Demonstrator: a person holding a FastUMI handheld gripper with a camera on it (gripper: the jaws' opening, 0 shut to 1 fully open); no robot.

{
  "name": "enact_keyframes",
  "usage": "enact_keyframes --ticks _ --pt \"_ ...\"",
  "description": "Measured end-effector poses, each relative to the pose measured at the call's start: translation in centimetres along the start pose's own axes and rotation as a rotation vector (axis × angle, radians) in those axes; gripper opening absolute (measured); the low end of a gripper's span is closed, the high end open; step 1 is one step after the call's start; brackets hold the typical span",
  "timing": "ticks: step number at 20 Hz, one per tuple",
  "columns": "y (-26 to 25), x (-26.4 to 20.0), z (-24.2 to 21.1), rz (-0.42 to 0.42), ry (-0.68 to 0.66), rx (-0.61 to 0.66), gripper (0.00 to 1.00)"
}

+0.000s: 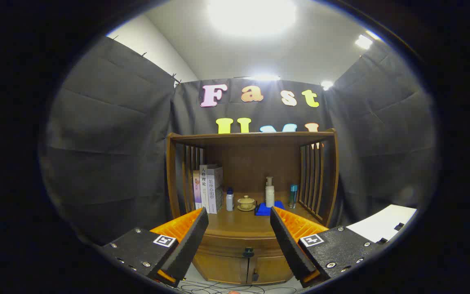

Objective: Pull open the drawer, take out the items inside it, and place them on the countertop above the cabinet.

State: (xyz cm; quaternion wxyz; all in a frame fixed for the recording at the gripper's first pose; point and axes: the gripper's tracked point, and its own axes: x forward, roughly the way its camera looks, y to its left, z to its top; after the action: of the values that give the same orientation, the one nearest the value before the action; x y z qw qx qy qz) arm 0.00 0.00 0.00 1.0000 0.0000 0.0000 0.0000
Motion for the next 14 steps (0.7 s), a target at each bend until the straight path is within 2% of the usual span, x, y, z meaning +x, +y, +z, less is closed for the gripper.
enact_keyframes --ticks 9,14 --pt "1.3 0.5 -1.7 0.035 0.048 0.033 0.95" --pt "0.0 1.1 -2.3 0.028 0.054 0.028 0.95"
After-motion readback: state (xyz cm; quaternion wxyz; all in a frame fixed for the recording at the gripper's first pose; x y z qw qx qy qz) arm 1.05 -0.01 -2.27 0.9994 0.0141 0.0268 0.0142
